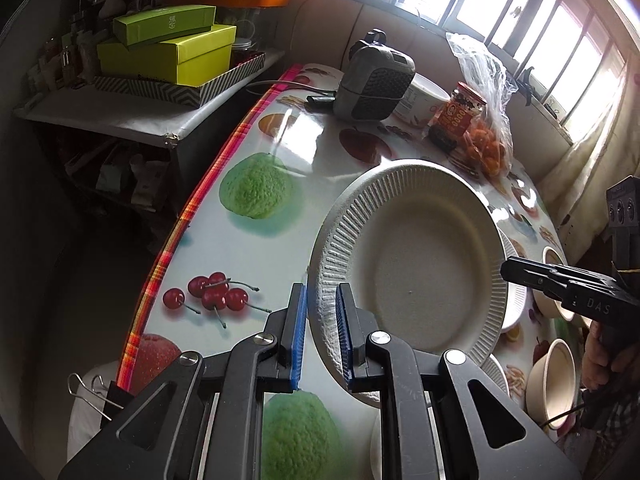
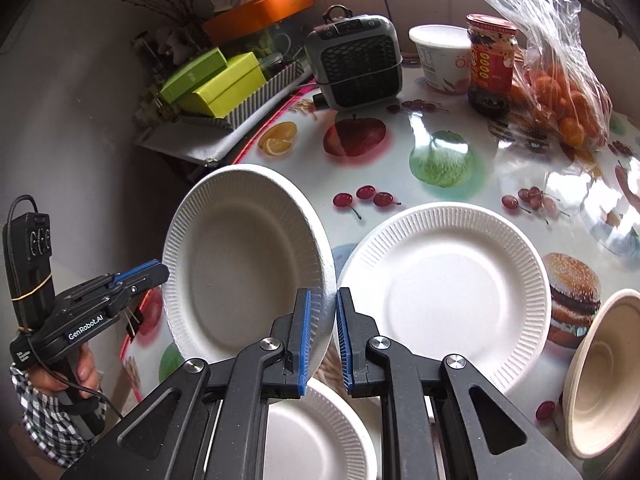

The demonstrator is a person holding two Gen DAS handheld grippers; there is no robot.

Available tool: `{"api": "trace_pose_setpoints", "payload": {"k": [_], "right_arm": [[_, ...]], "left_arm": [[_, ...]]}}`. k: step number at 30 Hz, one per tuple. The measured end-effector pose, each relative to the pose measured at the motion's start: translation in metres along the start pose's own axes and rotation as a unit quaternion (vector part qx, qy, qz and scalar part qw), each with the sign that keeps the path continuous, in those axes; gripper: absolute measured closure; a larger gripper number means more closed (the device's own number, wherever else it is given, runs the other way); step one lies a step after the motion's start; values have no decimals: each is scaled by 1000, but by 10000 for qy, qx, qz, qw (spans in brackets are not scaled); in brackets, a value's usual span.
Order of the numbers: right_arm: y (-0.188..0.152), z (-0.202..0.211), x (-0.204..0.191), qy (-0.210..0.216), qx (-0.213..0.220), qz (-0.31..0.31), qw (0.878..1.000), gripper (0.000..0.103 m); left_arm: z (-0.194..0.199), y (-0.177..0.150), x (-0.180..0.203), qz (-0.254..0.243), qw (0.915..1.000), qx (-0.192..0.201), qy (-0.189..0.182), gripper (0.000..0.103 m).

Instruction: Organize plates and bowls

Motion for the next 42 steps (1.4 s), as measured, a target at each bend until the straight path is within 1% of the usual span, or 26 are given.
{"api": "trace_pose_setpoints", "payload": {"k": [10,17,24,33,39,42], "right_arm": [[-45,22,15,-46,-22,-94,9999,90],[-71,31,29,-182,-117,-168,9996,90],[-90,36,39,-304,-264,-175,9990,90],[-102,34,41,-449,-410,-109,9981,90],[-105,38,43,-512,-400,-89,9978,90],[-107,37,40,-658,-403,58,9970,90]], "left_arm": [[14,-27,27,-230,9997,-59,-88,88],[11,-47,46,-424,9985,-271,-199,88],[10,-63,58,-433,9977,-419,-325,88],[10,-77,68,-515,9965,-578,-322,88],[12,-79,74,-589,9957,-644,-314,88],[13,-80,76,-667,9952,-673,-258,88]]}}
Point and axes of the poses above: each gripper's, at about its wrist camera, not at the fingertips, and z roughly against the way its jaws point, x to its right, y to its top, the point moved 2 cm from there along -z, roughly the way its jaws point, and after that the axes turned 15 degrees about -z, right-handed, at the moved point
